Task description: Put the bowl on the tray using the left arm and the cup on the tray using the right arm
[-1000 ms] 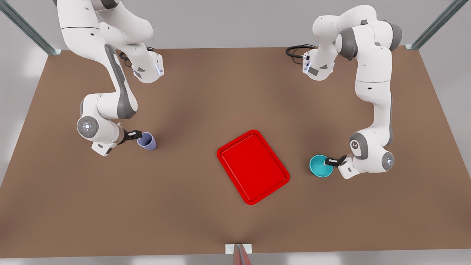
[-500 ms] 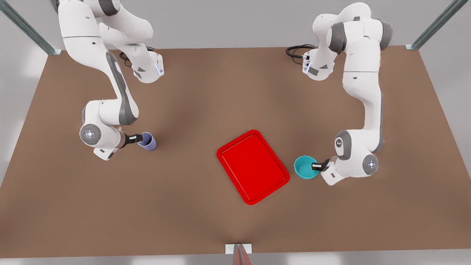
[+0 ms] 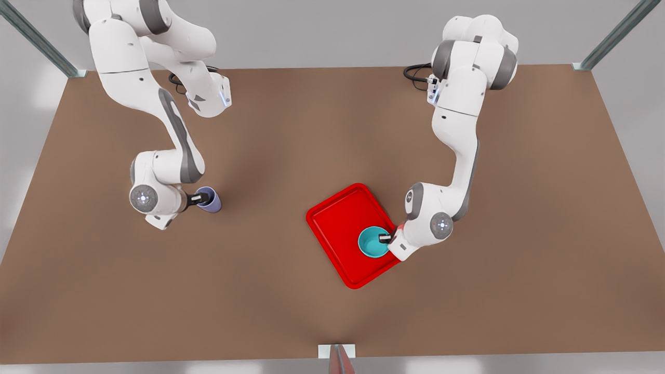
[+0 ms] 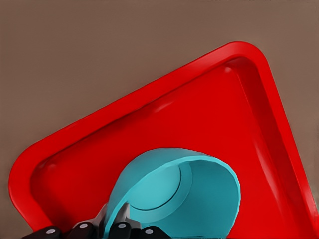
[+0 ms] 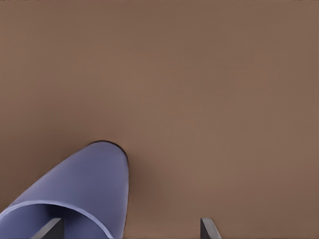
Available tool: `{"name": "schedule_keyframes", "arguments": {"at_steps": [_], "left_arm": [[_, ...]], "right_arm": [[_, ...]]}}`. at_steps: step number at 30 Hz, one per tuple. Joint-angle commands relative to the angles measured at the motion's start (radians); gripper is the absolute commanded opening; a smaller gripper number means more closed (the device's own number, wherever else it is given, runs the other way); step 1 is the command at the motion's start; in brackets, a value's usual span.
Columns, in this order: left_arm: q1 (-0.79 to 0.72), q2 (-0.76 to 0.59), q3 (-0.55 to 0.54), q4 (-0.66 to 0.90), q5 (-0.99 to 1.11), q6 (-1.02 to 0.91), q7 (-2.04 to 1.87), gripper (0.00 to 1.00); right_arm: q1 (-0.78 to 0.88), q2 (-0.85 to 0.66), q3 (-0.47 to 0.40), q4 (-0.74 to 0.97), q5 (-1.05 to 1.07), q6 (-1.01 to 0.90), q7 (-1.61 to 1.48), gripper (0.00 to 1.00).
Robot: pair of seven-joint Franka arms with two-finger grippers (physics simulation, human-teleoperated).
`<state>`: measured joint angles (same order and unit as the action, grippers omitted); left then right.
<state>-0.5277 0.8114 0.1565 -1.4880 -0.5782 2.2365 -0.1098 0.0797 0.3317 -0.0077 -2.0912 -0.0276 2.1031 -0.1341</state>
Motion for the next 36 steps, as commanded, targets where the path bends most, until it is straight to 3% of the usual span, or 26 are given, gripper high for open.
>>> {"name": "schedule_keyframes", "arguments": {"at_steps": [1,2,3,7,10,12,14,17,20,22,25,26,32,36], "left_arm": [[0.000,0.002,0.000,0.000,-0.114,0.000,-0.001,1.00],[0.000,0.002,0.000,0.000,-0.114,0.000,-0.001,1.00],[0.000,0.000,0.002,-0.002,-0.114,-0.001,-0.002,1.00],[0.000,-0.020,0.046,0.003,0.000,-0.040,-0.007,1.00],[0.000,-0.038,0.104,0.009,0.152,-0.116,0.010,1.00],[0.000,-0.058,0.178,0.038,0.158,-0.191,0.036,1.00],[0.000,-0.129,0.297,0.058,0.179,-0.343,0.140,1.00],[-0.003,-0.264,0.364,0.058,0.296,-0.505,0.191,1.00],[-0.003,-0.396,0.367,0.064,0.385,-0.572,0.188,1.00],[0.020,-0.422,0.353,0.192,0.459,-0.666,0.183,1.00],[0.324,-0.515,-0.047,0.221,0.597,-0.696,0.144,1.00],[0.362,-0.525,-0.094,0.222,0.603,-0.699,0.114,1.00],[0.382,-0.514,-0.117,0.221,0.615,-0.701,0.114,1.00],[0.382,-0.514,-0.115,0.221,0.615,-0.716,0.113,1.00]], "right_arm": [[0.000,0.001,0.000,0.000,0.000,0.000,0.001,1.00],[0.000,0.003,0.000,-0.001,0.000,0.000,0.001,0.94],[0.000,0.009,0.000,0.000,0.000,-0.002,-0.001,0.79],[0.000,0.030,0.000,0.008,0.000,0.000,0.001,0.62],[0.002,0.049,0.000,0.020,0.000,-0.002,-0.001,0.59],[0.005,0.059,0.000,0.028,0.000,-0.002,0.001,0.48],[0.005,0.061,0.002,0.030,0.000,-0.003,0.001,0.36],[0.006,0.066,0.005,0.043,0.000,-0.009,0.002,0.23],[0.008,0.072,0.009,0.054,0.002,-0.014,0.010,0.21],[0.008,0.075,0.011,0.054,0.003,-0.014,0.011,0.21],[0.008,0.084,0.025,0.062,0.006,-0.015,0.013,0.21],[0.008,0.084,0.025,0.068,0.006,-0.017,0.013,0.21],[0.041,0.036,0.052,0.134,0.008,-0.038,0.005,0.21],[0.253,0.102,0.051,0.396,0.020,-0.084,0.011,0.21]]}}
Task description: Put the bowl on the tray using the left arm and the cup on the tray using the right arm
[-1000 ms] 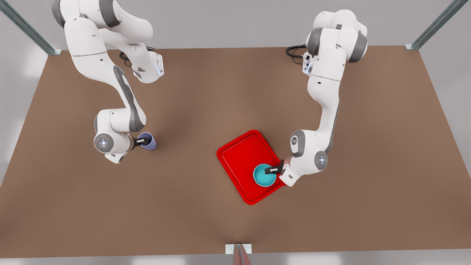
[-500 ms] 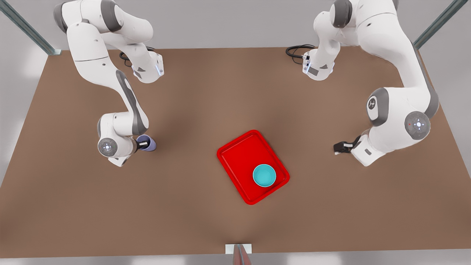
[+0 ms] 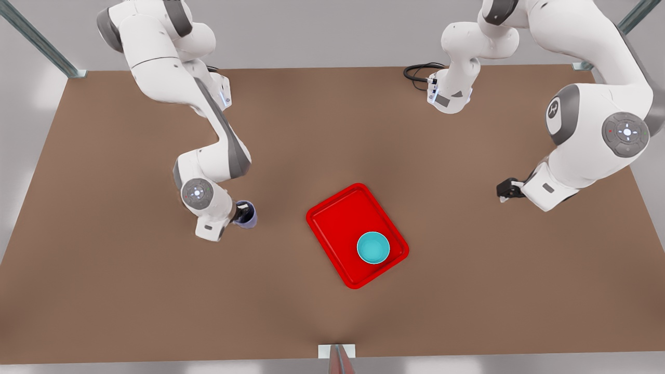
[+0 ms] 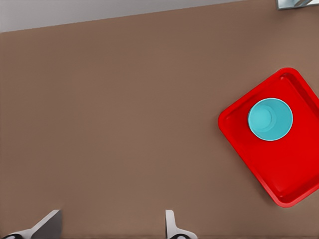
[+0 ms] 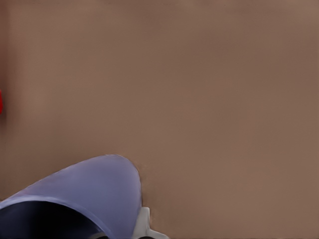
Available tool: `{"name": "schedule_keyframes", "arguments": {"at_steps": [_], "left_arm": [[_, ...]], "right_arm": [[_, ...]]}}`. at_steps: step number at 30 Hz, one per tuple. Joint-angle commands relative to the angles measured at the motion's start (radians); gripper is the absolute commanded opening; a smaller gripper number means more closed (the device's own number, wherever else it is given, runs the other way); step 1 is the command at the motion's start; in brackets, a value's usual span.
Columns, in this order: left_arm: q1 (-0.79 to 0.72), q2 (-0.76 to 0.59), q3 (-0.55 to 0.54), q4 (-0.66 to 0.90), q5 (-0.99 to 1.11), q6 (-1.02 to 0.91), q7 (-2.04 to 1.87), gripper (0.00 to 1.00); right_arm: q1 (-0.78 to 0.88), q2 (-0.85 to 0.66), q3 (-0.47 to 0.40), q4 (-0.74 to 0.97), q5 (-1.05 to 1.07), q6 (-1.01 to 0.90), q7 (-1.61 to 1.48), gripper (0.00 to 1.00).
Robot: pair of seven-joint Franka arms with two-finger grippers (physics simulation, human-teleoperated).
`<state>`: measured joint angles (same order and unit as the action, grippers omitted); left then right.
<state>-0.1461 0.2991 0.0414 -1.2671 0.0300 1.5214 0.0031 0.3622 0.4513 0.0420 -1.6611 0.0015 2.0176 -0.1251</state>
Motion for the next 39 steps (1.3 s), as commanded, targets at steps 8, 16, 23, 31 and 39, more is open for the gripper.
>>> {"name": "schedule_keyframes", "arguments": {"at_steps": [8,16,23,31,39], "left_arm": [[0.000,0.014,0.006,-0.005,0.008,0.000,0.000,1.00],[0.002,0.028,0.008,-0.005,0.010,0.000,0.000,1.00],[0.002,0.026,0.011,-0.005,0.010,-0.001,0.000,1.00],[0.002,0.020,0.011,-0.005,0.010,-0.010,0.000,1.00],[0.000,0.014,0.011,-0.005,0.010,-0.017,0.000,1.00]], "right_arm": [[0.267,0.236,-0.002,0.325,0.071,0.015,0.047,0.21],[0.302,0.362,-0.001,0.353,0.129,0.078,0.061,0.21],[0.302,0.389,0.002,0.353,0.183,0.108,0.053,0.21],[0.302,0.403,0.002,0.353,0.224,0.142,0.051,1.00],[0.297,0.373,0.010,0.353,0.230,0.124,0.053,1.00]]}}
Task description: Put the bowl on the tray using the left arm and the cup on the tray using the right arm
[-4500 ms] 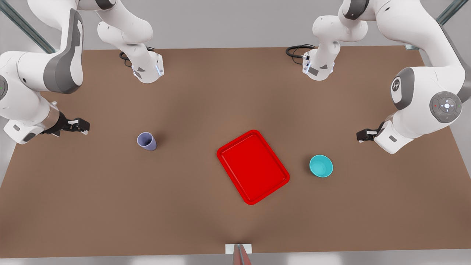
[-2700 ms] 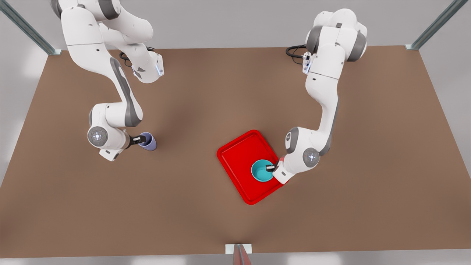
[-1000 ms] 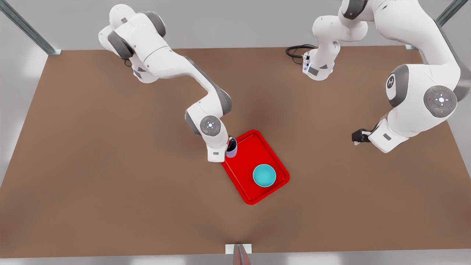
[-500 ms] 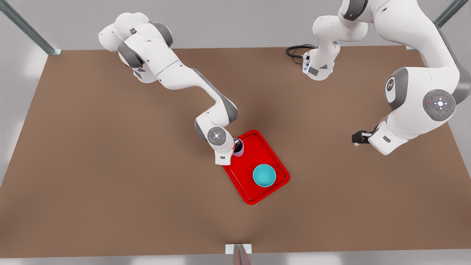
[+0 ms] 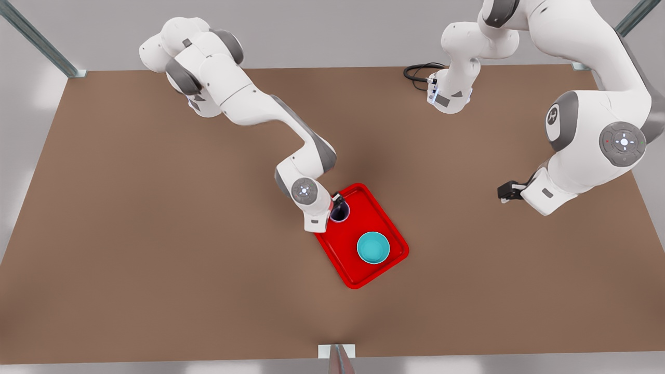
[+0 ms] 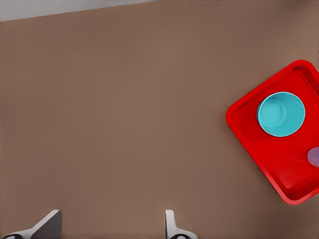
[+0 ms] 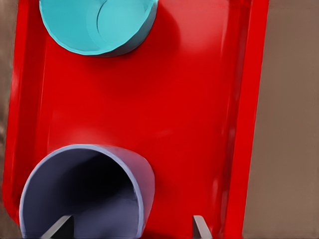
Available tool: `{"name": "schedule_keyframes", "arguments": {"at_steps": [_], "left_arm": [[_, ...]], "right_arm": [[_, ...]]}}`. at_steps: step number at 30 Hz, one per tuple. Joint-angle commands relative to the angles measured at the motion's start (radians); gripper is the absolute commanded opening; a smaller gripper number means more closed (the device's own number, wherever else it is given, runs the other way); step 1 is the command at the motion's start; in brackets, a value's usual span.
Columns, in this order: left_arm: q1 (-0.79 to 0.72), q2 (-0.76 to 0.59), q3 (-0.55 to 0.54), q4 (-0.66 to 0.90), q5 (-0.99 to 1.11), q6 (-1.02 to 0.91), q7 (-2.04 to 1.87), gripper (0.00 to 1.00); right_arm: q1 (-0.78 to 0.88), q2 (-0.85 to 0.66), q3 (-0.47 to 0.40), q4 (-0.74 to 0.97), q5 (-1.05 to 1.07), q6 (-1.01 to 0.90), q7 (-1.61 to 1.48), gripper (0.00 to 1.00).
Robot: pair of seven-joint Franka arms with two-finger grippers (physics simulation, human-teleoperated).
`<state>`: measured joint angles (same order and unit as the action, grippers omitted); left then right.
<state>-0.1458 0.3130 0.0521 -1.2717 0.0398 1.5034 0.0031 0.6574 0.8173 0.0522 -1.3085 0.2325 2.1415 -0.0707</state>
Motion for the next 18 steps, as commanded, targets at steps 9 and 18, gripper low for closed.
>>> {"name": "schedule_keyframes", "arguments": {"at_steps": [9,18], "left_arm": [[0.000,-0.002,-0.002,0.006,0.000,-0.006,-0.002,1.00],[0.000,-0.002,-0.002,0.006,0.002,-0.011,-0.002,1.00]], "right_arm": [[-0.245,-0.549,-0.351,-0.063,-0.235,-0.743,0.009,1.00],[-0.308,-0.695,-0.390,-0.075,-0.252,-0.749,-0.001,1.00]]}}
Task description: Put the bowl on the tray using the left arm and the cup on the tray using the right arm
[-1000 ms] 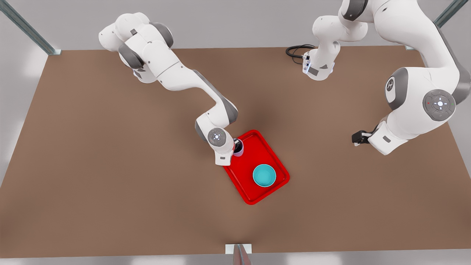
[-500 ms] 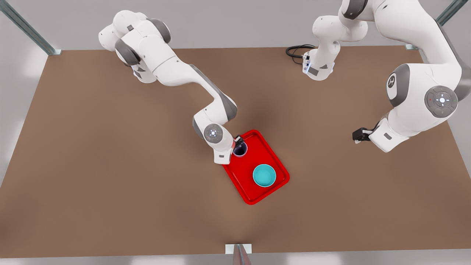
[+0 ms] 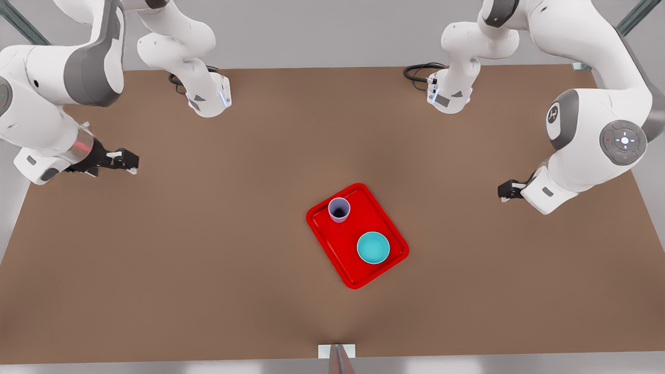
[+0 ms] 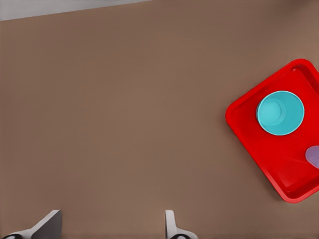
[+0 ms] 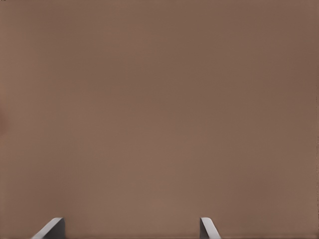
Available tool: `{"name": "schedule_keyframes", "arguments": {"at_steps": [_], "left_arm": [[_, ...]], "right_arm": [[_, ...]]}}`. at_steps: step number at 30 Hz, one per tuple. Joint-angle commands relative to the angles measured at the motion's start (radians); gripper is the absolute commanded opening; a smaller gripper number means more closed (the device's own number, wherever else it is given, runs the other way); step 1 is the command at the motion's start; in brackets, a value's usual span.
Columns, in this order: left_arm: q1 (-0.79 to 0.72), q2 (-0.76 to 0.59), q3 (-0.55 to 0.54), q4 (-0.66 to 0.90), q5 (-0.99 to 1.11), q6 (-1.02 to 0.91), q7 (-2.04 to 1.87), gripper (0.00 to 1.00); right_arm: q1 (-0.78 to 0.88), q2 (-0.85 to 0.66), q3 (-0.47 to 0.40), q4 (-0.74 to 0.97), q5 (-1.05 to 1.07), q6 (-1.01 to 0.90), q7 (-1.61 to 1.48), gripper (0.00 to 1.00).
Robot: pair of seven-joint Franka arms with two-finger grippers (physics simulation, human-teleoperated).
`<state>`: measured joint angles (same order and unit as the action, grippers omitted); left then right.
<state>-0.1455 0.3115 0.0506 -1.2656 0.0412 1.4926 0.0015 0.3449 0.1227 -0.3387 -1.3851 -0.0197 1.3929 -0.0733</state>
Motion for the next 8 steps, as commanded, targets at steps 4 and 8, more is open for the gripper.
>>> {"name": "schedule_keyframes", "arguments": {"at_steps": [4,8], "left_arm": [[0.000,0.000,0.000,0.000,0.002,0.000,0.000,1.00],[0.000,0.000,0.000,0.000,0.002,0.000,0.000,1.00]], "right_arm": [[0.005,0.003,-0.006,0.001,0.000,0.000,-0.002,1.00],[0.005,0.005,-0.017,0.003,0.000,-0.006,-0.013,1.00]]}}
